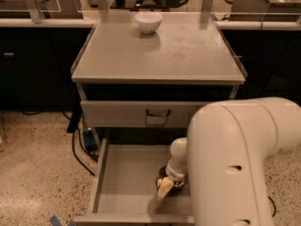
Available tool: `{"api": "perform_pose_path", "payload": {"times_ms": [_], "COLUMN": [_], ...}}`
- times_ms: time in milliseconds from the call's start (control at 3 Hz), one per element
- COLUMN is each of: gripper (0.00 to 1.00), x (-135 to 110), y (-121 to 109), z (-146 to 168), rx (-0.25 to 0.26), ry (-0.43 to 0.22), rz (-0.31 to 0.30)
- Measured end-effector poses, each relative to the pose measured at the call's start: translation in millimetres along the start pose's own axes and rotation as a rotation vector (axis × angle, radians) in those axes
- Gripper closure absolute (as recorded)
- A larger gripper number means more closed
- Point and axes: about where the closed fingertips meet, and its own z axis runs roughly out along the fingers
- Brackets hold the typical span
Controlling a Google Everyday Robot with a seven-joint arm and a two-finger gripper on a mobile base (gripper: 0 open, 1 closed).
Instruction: Pick orange can from middle drawer and place on counter
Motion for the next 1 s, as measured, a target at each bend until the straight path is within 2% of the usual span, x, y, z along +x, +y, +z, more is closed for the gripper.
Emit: {"api": "perform_pose_path", "payload": {"times_ms": [333, 667, 1000], "gripper": [0.0, 0.01, 0.2], "x": [5.5, 5.7, 5.8], "y": [9.5, 9.1, 9.1], "z": [14.8, 14.7, 14.7], "rx": [0.001, 0.002, 0.002], "ry": [0.02, 0.019, 0.019], "rz": [0.017, 0.017, 0.017]}}
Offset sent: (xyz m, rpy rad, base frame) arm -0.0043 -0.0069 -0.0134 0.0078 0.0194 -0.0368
